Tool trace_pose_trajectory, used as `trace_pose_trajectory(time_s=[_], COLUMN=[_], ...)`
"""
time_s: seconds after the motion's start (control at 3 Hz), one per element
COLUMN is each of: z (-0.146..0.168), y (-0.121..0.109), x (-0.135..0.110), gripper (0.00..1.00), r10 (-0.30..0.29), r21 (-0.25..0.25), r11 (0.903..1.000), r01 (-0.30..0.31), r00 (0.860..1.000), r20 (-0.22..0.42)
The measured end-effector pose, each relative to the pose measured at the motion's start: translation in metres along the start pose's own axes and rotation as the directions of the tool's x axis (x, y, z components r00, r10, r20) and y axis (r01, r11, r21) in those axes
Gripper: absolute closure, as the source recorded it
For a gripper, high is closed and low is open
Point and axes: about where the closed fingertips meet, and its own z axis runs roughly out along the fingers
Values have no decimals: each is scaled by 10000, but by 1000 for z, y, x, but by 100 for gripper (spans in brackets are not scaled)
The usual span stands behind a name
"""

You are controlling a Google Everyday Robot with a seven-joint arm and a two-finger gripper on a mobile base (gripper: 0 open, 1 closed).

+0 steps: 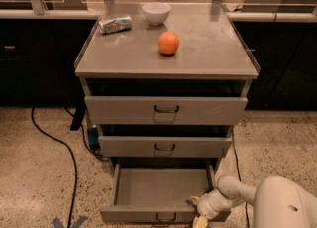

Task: Open bottom drawer

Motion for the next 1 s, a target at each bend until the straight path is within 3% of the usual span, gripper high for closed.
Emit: trace_pose_trajectory(time_s=[1.0], z=[-13], y=[74], x=[9], gripper=[0], r10=[582], r21=[-664], r11=[9961], r01=[-589], r00=[9982], r20=[-134])
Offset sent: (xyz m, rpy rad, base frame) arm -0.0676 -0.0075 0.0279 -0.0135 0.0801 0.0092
